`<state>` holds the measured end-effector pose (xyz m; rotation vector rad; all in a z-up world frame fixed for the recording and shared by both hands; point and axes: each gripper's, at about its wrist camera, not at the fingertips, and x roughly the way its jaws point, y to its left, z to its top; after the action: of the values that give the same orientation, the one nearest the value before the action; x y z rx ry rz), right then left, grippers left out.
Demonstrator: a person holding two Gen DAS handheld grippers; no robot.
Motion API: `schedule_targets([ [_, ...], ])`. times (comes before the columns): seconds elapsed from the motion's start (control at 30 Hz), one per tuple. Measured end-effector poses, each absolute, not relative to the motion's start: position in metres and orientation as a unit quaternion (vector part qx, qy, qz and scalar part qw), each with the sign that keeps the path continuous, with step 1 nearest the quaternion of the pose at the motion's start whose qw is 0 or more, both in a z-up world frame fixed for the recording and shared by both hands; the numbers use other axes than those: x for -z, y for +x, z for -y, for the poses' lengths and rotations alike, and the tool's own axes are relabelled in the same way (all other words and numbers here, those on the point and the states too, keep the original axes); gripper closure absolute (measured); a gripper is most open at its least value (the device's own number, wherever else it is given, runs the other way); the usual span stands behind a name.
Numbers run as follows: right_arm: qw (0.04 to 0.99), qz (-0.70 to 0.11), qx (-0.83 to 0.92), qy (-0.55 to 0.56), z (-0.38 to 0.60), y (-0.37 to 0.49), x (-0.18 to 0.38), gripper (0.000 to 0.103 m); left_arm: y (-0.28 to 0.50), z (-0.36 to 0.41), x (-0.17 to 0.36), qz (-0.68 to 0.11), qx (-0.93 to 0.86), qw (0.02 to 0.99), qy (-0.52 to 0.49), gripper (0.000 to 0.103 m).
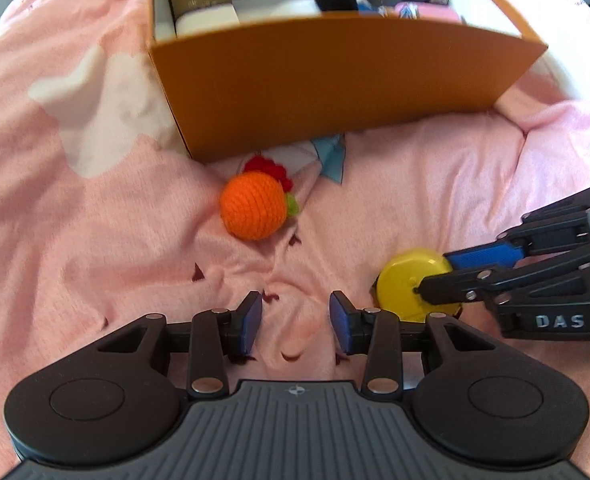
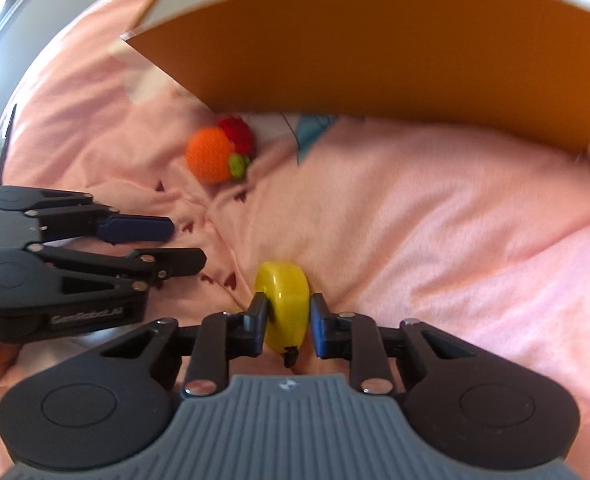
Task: Organize objects
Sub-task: 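Withdraw both tools and grasp the yellow tape measure with the right tool, then grasp the orange crocheted ball with the left tool while the right tool lifts the tape measure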
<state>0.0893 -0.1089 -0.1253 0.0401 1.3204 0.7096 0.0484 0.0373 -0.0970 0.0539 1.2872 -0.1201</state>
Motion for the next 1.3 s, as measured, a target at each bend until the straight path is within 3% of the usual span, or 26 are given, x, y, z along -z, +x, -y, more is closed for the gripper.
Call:
schedule_targets([
  [0.23,0.788,-0.539,-0.298,-0.014,0.119,0.102,0.092,0.079,0.060,-0.041,0.088,-0.558,0.059,0.827,0.019,0.049],
  [0.5,0.792,-0.543,-0.278,-0.005,0.124,0.122,0.096,0.080,0.073,-0.045,0.092,-0.537,0.057,0.842,0.015,0.040],
  [0.9,0.782,-0.557,-0.281,0.005,0.120,0.133,0.113,0.080,0.092,-0.052,0.113,-0.547,0.028,0.836,-0.011,0.040],
  [1.1,0.777,-0.562,-0.284,0.012,0.121,0.136,0.116,0.080,0.097,-0.058,0.122,-0.556,0.024,0.831,-0.026,0.048],
  [1.3,0.776,-0.563,-0.284,0.014,0.121,0.137,0.115,0.080,0.093,-0.057,0.120,-0.555,0.026,0.831,-0.020,0.051],
])
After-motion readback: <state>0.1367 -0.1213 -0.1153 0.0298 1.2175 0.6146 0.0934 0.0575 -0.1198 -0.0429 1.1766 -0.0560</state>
